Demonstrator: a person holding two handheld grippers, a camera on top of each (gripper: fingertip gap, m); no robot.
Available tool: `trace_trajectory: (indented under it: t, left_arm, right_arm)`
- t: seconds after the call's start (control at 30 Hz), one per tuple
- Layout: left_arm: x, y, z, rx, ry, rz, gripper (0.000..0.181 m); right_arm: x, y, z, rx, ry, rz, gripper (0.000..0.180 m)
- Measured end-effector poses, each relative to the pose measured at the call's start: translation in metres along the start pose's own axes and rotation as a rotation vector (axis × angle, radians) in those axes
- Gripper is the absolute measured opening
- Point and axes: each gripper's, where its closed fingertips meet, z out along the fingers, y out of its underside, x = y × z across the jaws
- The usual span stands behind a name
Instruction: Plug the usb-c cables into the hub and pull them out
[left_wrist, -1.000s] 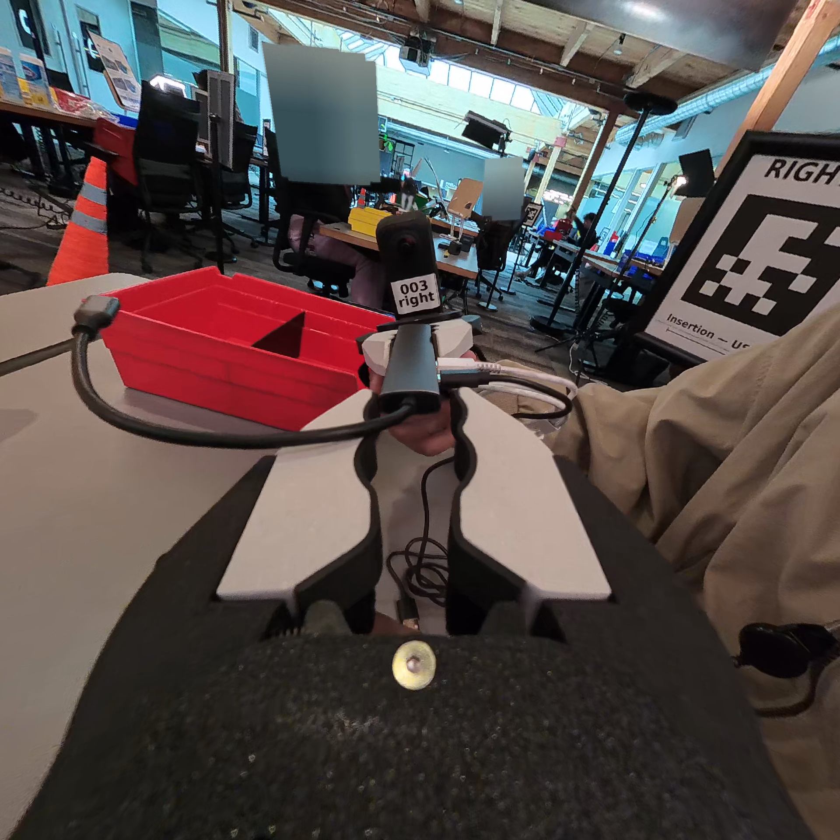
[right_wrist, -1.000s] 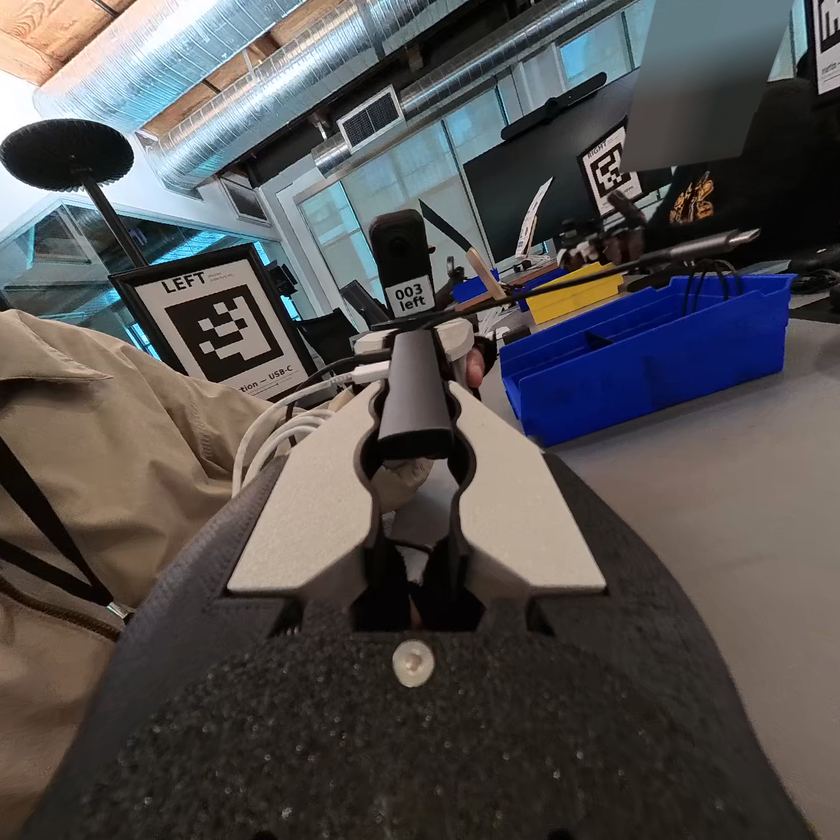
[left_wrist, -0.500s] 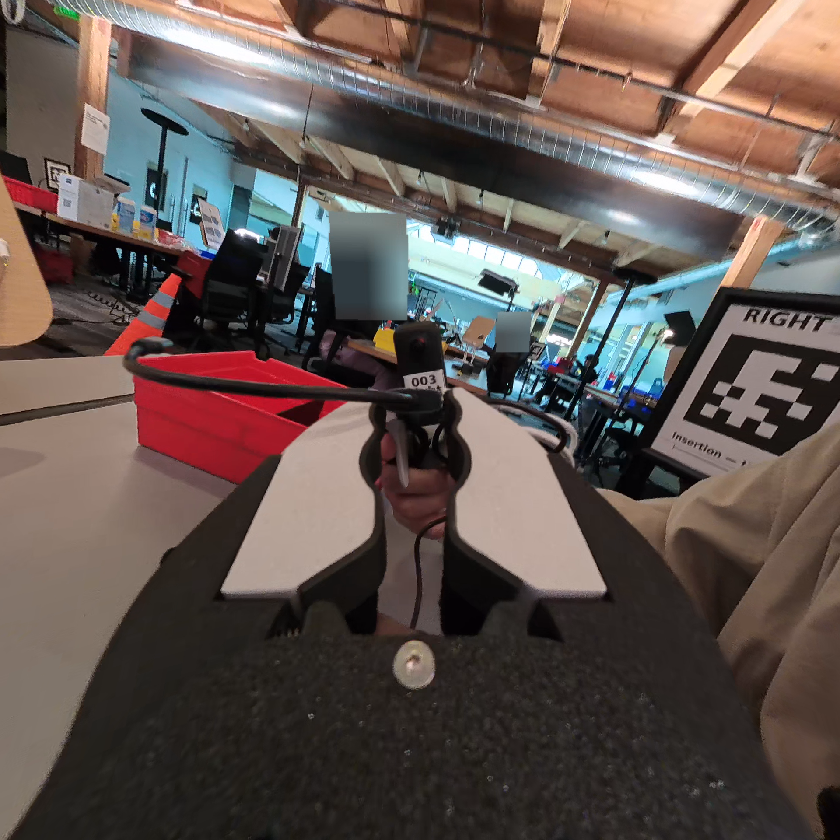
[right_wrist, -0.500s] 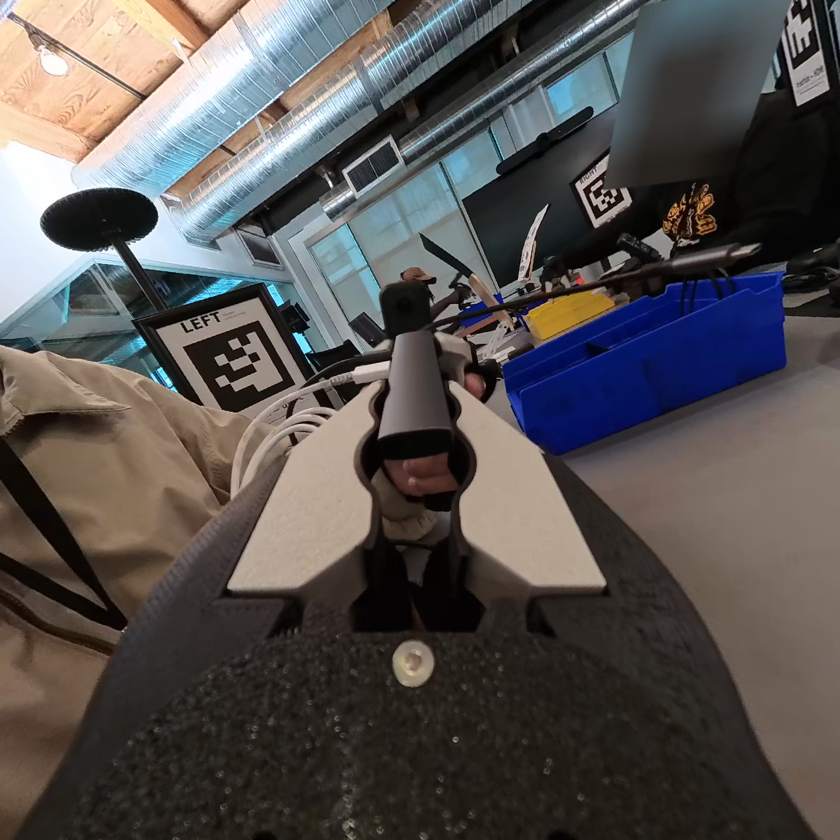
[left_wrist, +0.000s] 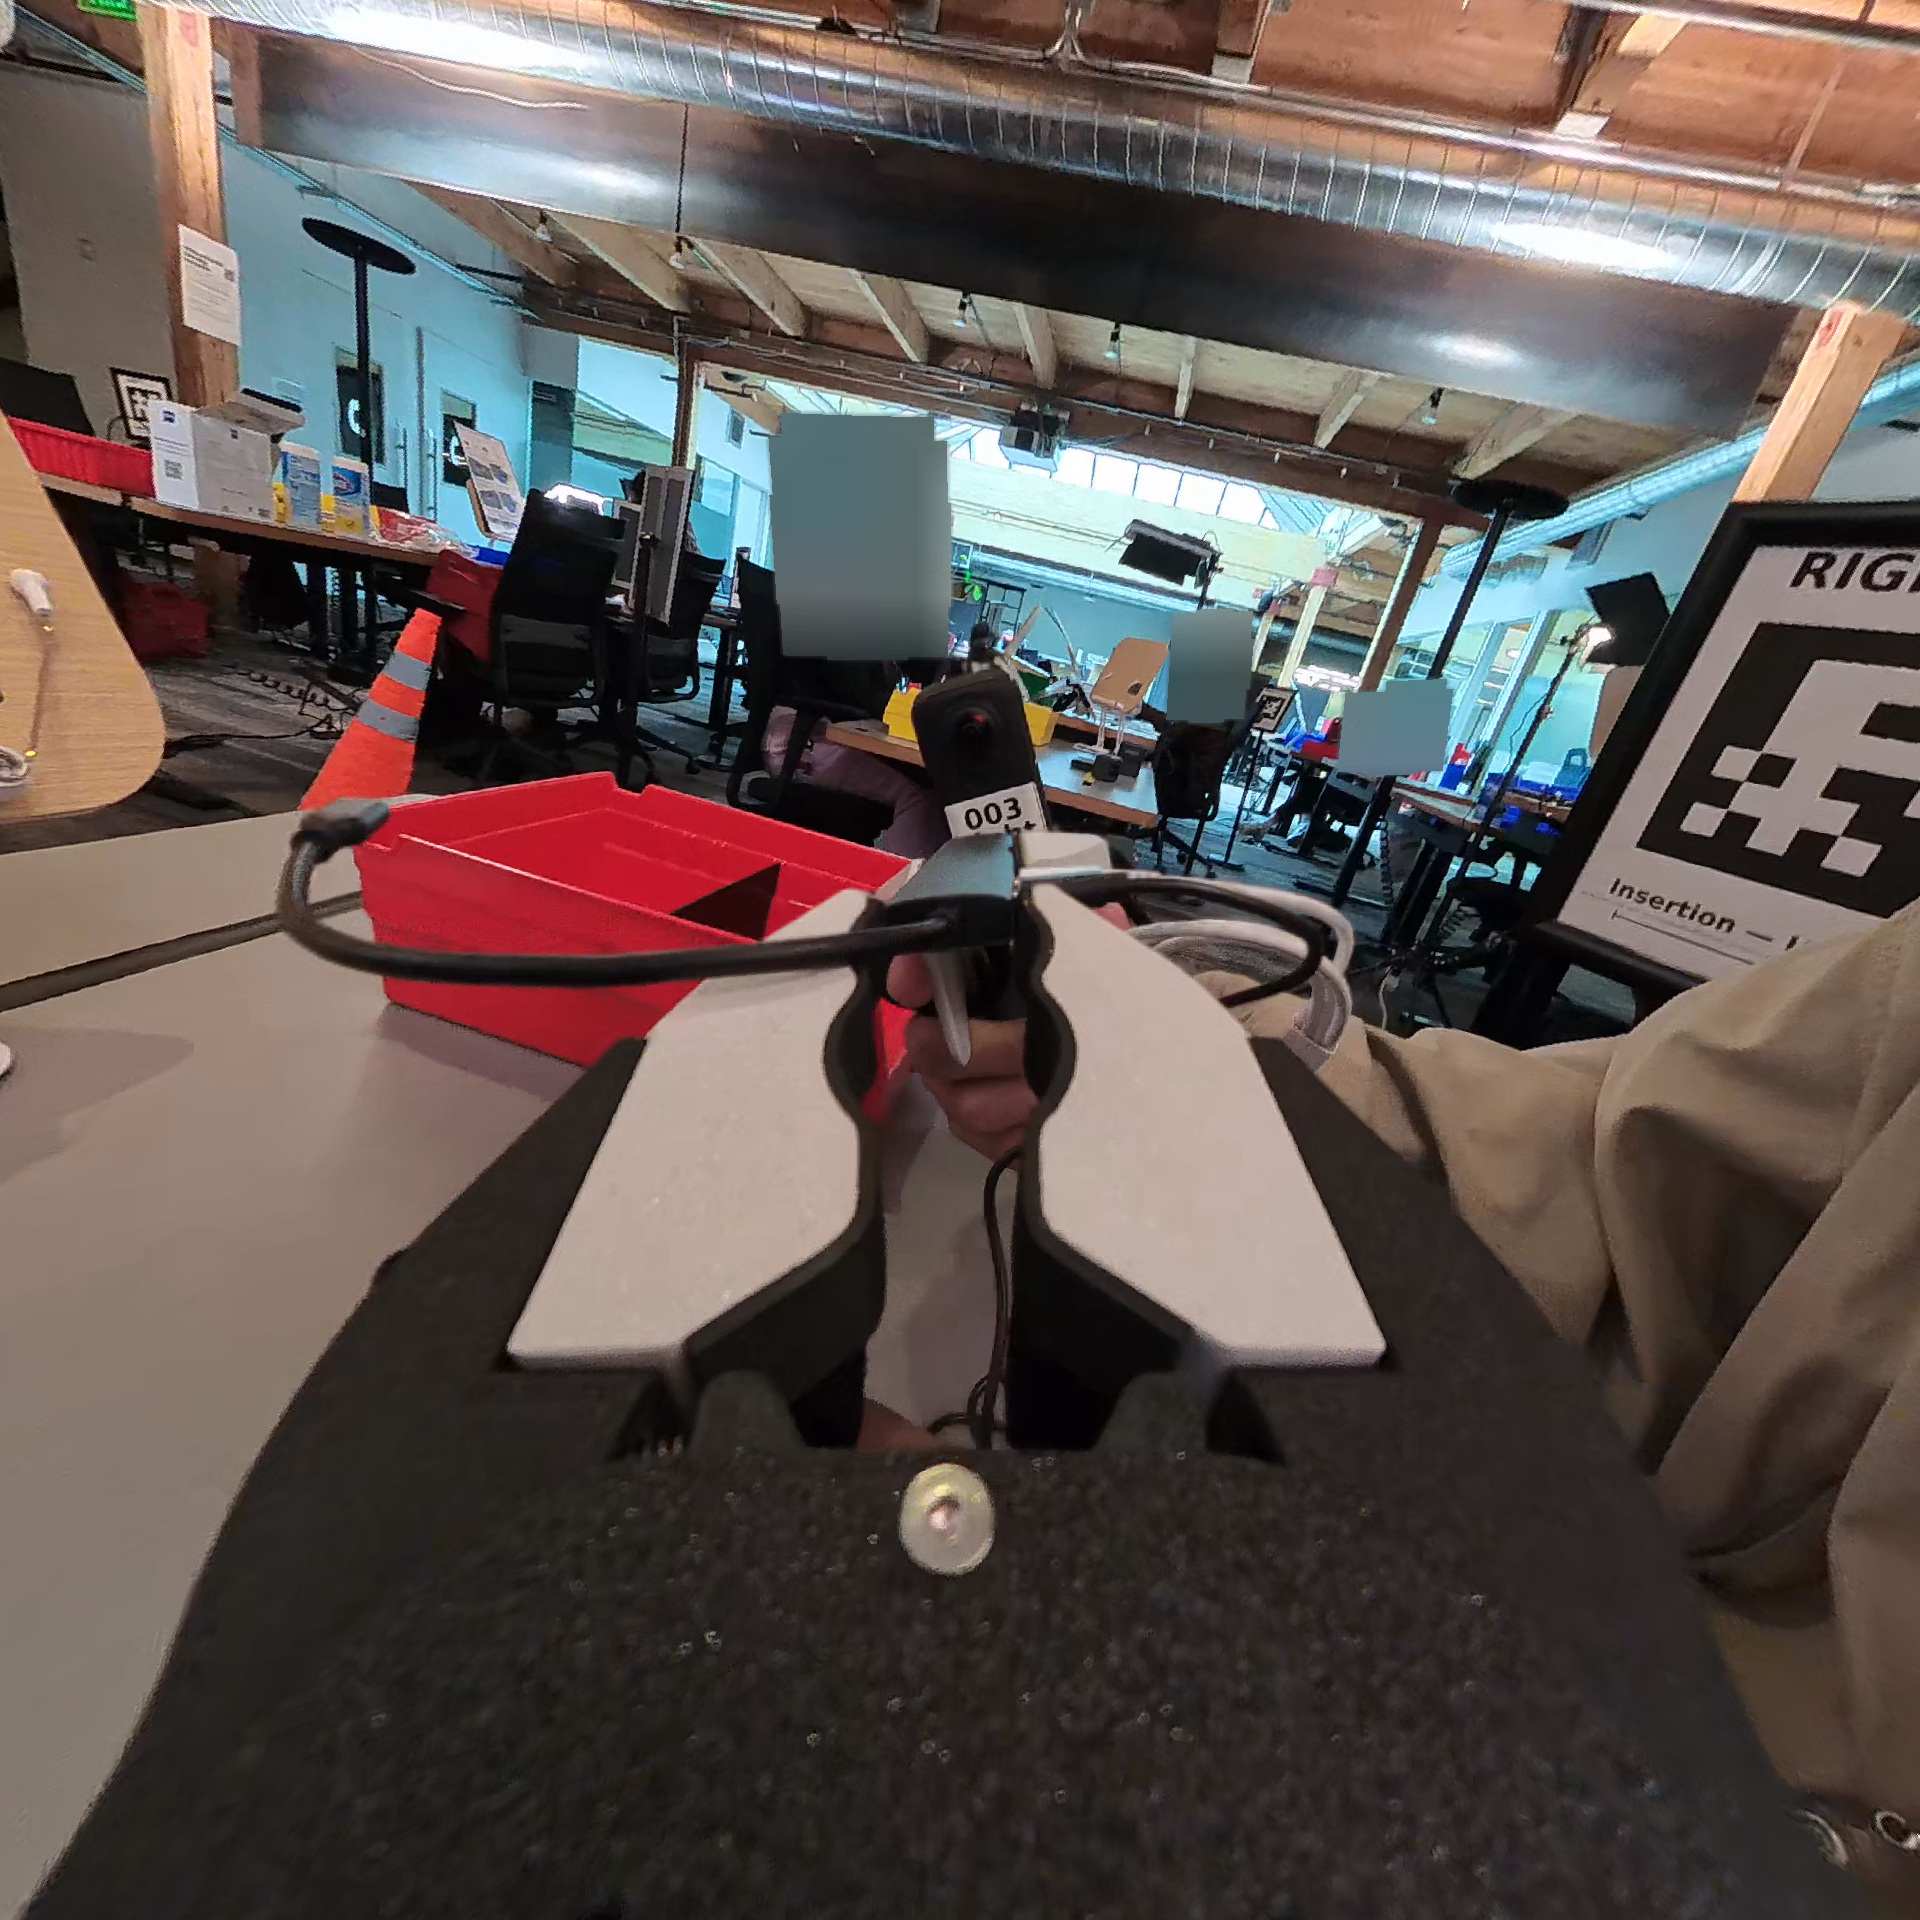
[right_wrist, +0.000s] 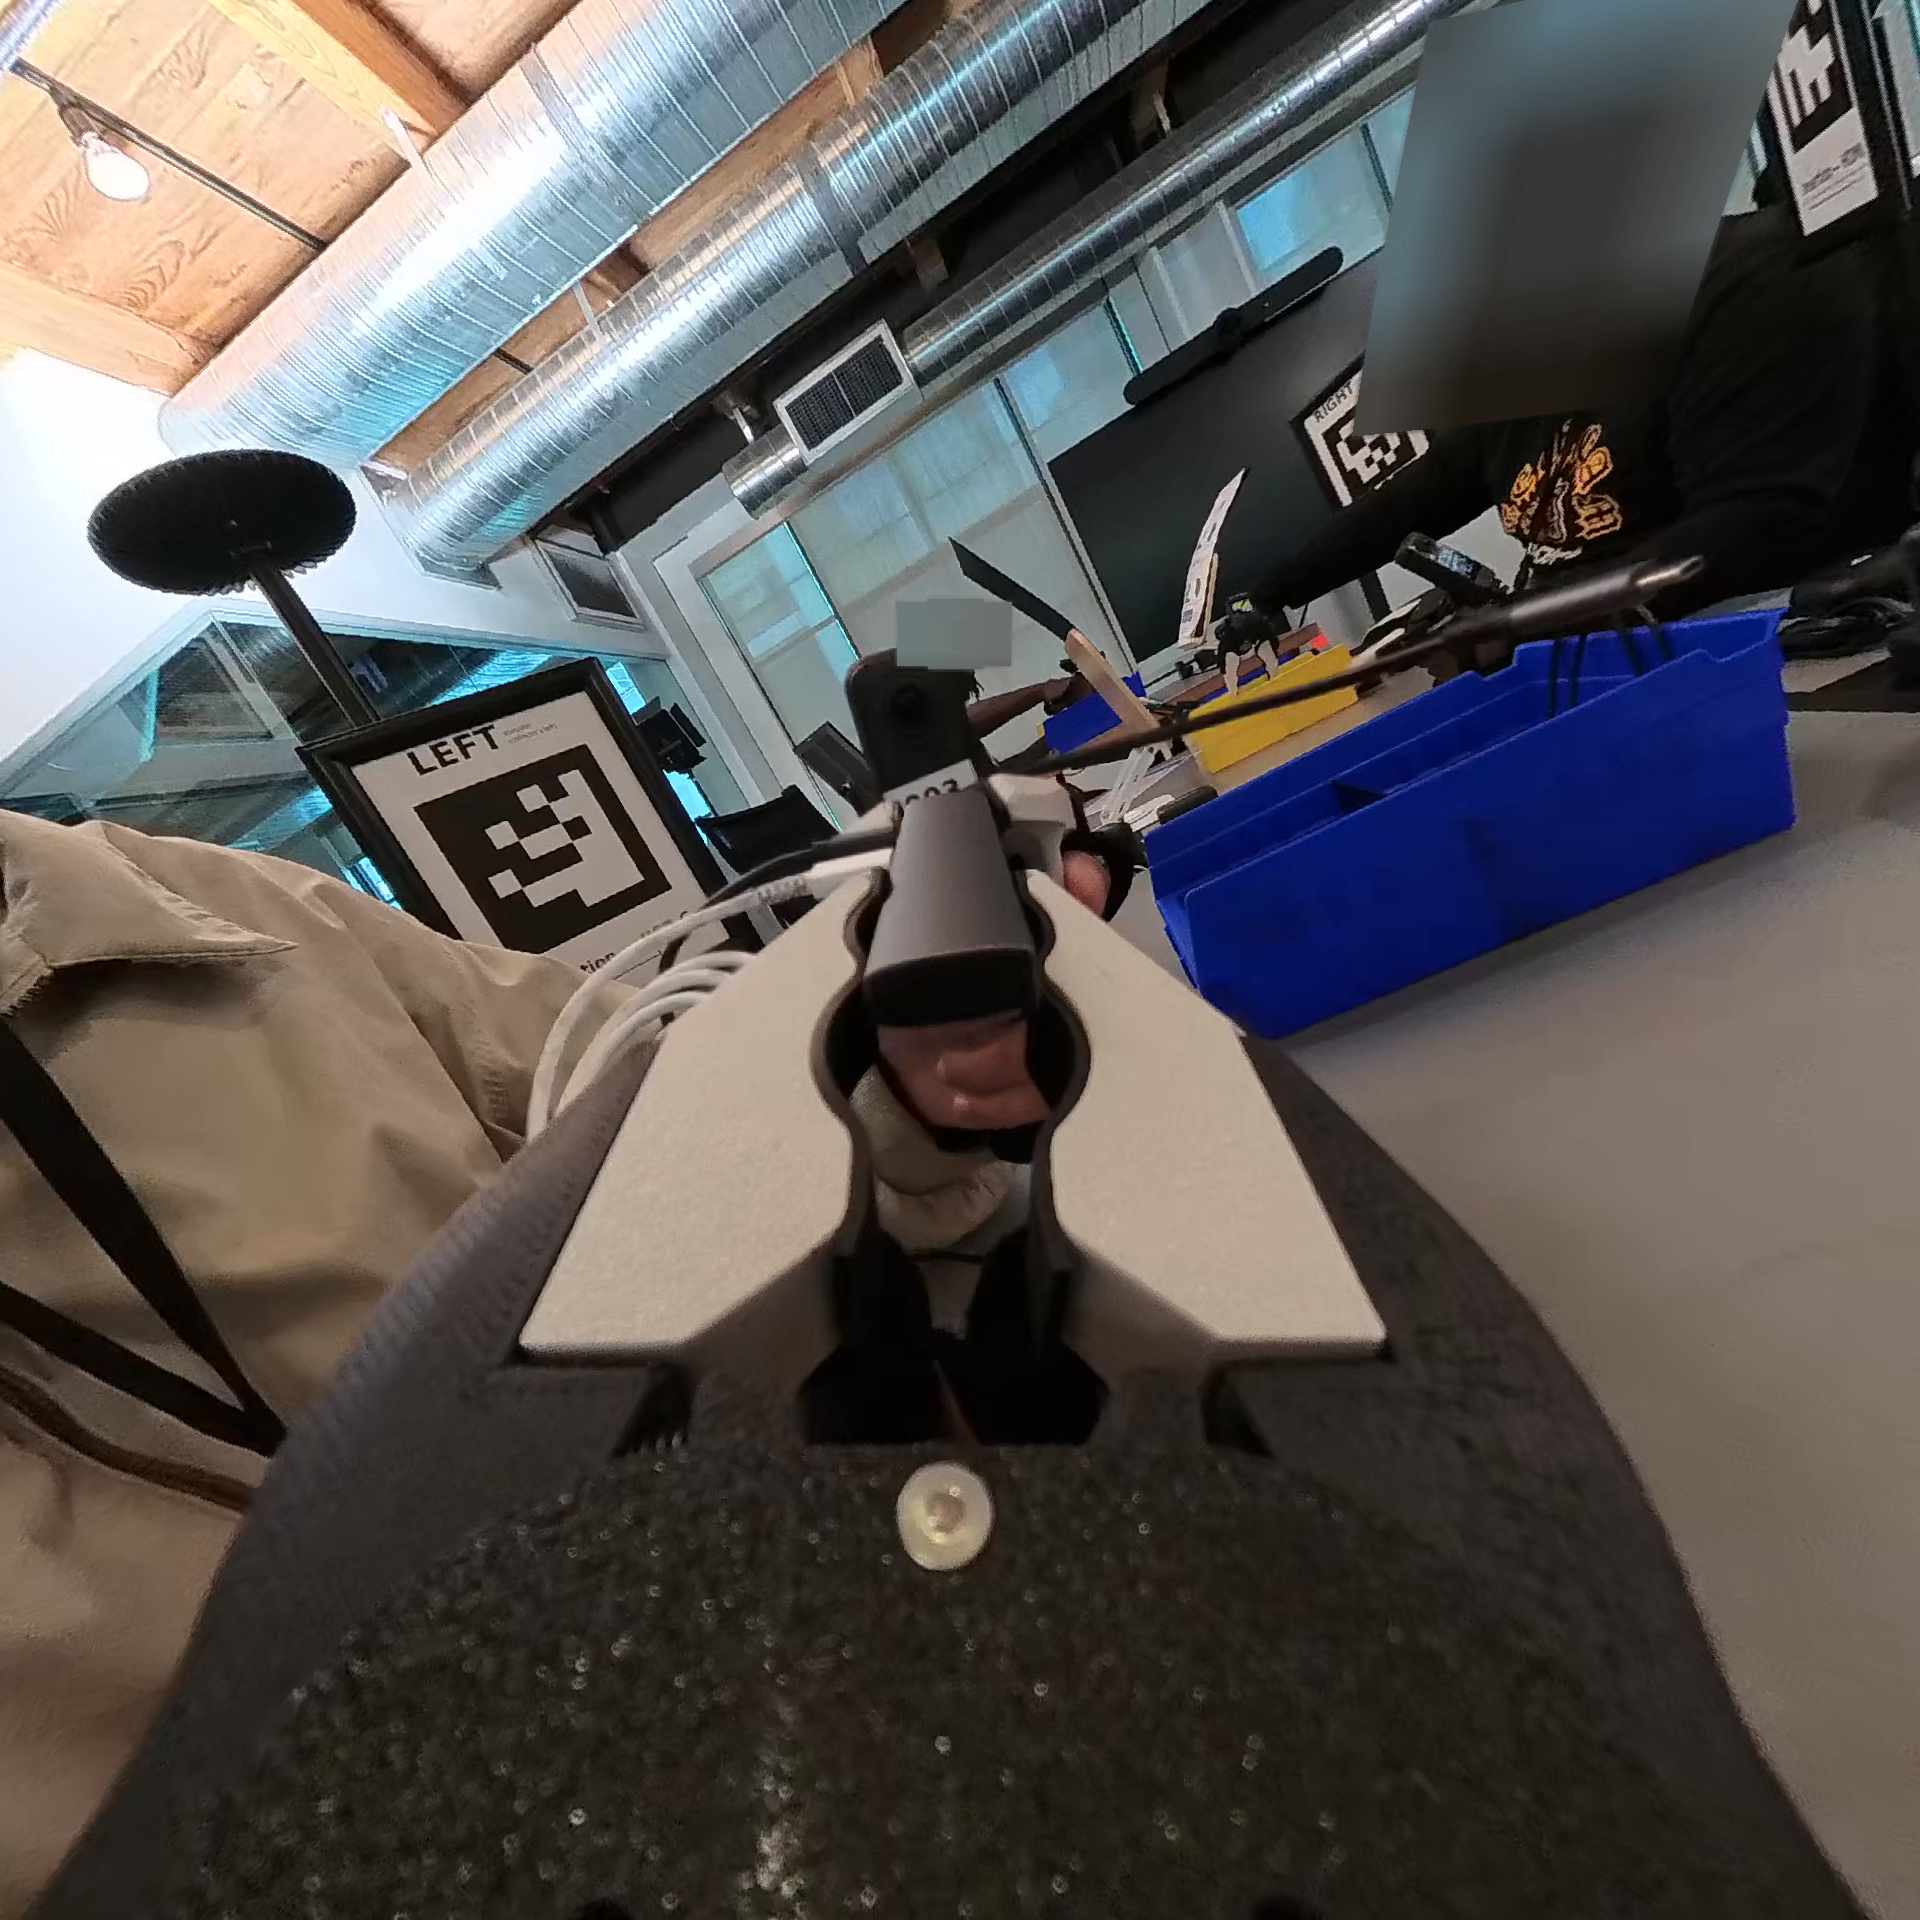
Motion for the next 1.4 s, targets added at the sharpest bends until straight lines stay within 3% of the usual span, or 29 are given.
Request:
trace_trajectory:
  t: [0.57, 0.73, 0.87, 0.97, 1.1, 1.23, 1.3, 1.4]
  left_arm:
    - [-0.007, -0.001, 0.0, 0.001, -0.059, 0.008, 0.022]
    - [-0.014, -0.007, -0.006, -0.052, -0.202, 0.274, 0.022]
    - [-0.031, -0.011, -0.016, -0.099, -0.38, 0.488, 0.022]
    - [-0.047, -0.012, -0.025, -0.097, -0.477, 0.526, 0.022]
    - [-0.064, -0.009, -0.033, -0.105, -0.581, 0.54, 0.022]
    - [-0.076, -0.009, -0.042, -0.124, -0.646, 0.547, 0.022]
    - [-0.077, -0.007, -0.043, -0.136, -0.656, 0.565, 0.022]
    - [-0.071, -0.004, -0.038, -0.124, -0.641, 0.593, 0.022]
  right_arm:
    - [0.007, -0.005, 0.003, 0.085, 0.002, 0.061, 0.023]
    - [0.033, -0.014, -0.008, 0.054, 0.21, -0.04, 0.041]
    - [0.04, -0.057, -0.033, 0.13, 0.512, -0.3, 0.038]
    - [0.025, -0.072, -0.034, 0.091, 0.681, -0.496, 0.036]
    - [0.018, -0.041, 0.002, -0.129, 0.793, -0.645, 0.03]
    - [0.008, -0.058, 0.001, -0.132, 0.955, -0.81, 0.029]
    - [0.001, -0.069, -0.002, -0.113, 0.952, -0.797, 0.03]
    - [-0.001, -0.048, 0.018, -0.08, 0.755, -0.571, 0.03]
